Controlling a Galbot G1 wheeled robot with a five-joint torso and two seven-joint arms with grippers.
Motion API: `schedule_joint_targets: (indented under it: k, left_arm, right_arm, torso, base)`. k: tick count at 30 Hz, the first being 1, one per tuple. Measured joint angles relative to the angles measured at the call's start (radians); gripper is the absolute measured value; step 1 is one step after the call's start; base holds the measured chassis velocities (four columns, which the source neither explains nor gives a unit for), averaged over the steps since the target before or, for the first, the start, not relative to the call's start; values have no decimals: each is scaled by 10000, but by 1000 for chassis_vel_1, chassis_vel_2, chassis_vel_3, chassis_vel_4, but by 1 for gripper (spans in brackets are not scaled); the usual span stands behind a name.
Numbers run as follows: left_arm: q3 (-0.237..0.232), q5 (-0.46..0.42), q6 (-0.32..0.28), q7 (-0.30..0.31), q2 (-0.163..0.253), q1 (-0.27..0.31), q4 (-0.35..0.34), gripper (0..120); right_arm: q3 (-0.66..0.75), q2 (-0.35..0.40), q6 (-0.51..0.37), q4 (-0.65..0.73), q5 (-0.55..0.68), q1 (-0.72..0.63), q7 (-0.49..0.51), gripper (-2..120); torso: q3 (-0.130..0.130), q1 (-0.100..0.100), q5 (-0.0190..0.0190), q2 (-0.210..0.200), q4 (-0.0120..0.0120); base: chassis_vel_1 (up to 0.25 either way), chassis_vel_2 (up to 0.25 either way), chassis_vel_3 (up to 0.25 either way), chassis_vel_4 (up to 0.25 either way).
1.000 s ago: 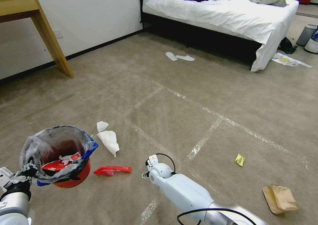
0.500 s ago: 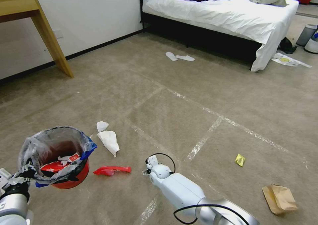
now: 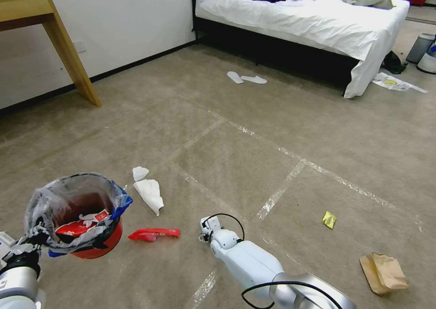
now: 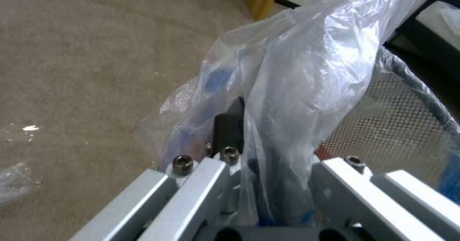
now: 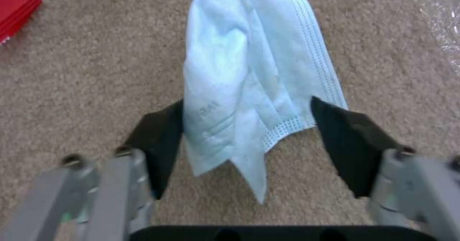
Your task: Pick up the trash bin and place the garbage on the floor into it.
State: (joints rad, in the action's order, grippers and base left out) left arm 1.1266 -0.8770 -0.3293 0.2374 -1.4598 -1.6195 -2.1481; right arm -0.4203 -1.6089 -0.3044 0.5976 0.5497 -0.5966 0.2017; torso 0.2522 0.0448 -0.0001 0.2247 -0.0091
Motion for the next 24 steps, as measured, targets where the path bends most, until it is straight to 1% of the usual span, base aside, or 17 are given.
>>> schedule_joint_targets:
  k: [1,2,4,5,6,7,10,11,14,15,16,17,22,24]
  left_arm:
    - [0,0,0,0,0,0,0,4]
    - [-2,2,0,0,-8,-3,-36,4]
    - [-2,2,0,0,-8,-3,-36,4]
    - [-27,4,6,-3,-23,-4,-71,4]
    - [-45,11,6,-3,-34,1,-72,4]
    - [-45,11,6,-3,-34,1,-72,4]
    - [-149,62,40,-20,-102,12,-71,4]
    - [-149,62,40,-20,-102,12,-71,4]
    - [-220,136,98,-59,-169,10,-57,4]
    - [-220,136,98,-59,-169,10,-57,4]
    - [-230,149,117,-72,-179,10,-45,4]
    - [-231,159,125,-79,-180,12,-23,4]
    - [-209,156,126,-63,-155,41,-4,4]
    - [-209,153,126,-35,-138,57,39,4]
  right_arm:
    - [0,0,0,0,0,0,0,65]
    - [8,2,78,-49,-28,-1,-66,59]
    - [8,2,78,-49,-28,-1,-66,59]
    - [18,2,171,-95,-63,-26,-159,48]
    - [22,3,212,-125,-94,-37,-196,44]
    - [22,3,212,-125,-94,-37,-196,44]
    - [53,5,363,-222,-202,-79,-326,27]
    - [53,5,363,-222,-202,-79,-326,27]
    - [54,6,468,-274,-279,-104,-403,14]
    - [54,6,468,-274,-279,-104,-403,14]
    - [54,6,501,-292,-295,-108,-429,10]
    - [54,7,564,-322,-322,-113,-477,2]
    - [68,12,592,-133,-310,-153,-505,0]
    - [88,29,323,694,-18,-261,-333,0]
  torso:
    - [0,0,0,0,0]
    - [0,0,0,0,0]
    - [0,0,0,0,0]
    - [0,0,1,0,-1]
    - [0,0,0,0,0]
    - [0,0,0,0,0]
    - [0,0,0,0,-1]
    - [0,0,0,0,-1]
    - [0,0,1,0,-1]
    - [0,0,1,0,-1]
    - [0,0,1,0,-1]
    - [0,0,0,0,-1]
    - [0,0,0,0,-2]
    - [0,0,0,-1,-2]
  base:
    - [0,0,0,0]
    - [0,0,0,0]
    - [0,0,0,0]
    - [0,0,0,0]
    - [0,0,0,0]
    - [0,0,0,0]
    - [0,0,0,0]
    - [0,0,0,0]
    - [0,0,0,0]
    - [0,0,0,0]
    - [0,0,0,0]
    - [0,0,0,0]
    - [0,0,0,0]
    - [0,0,0,0]
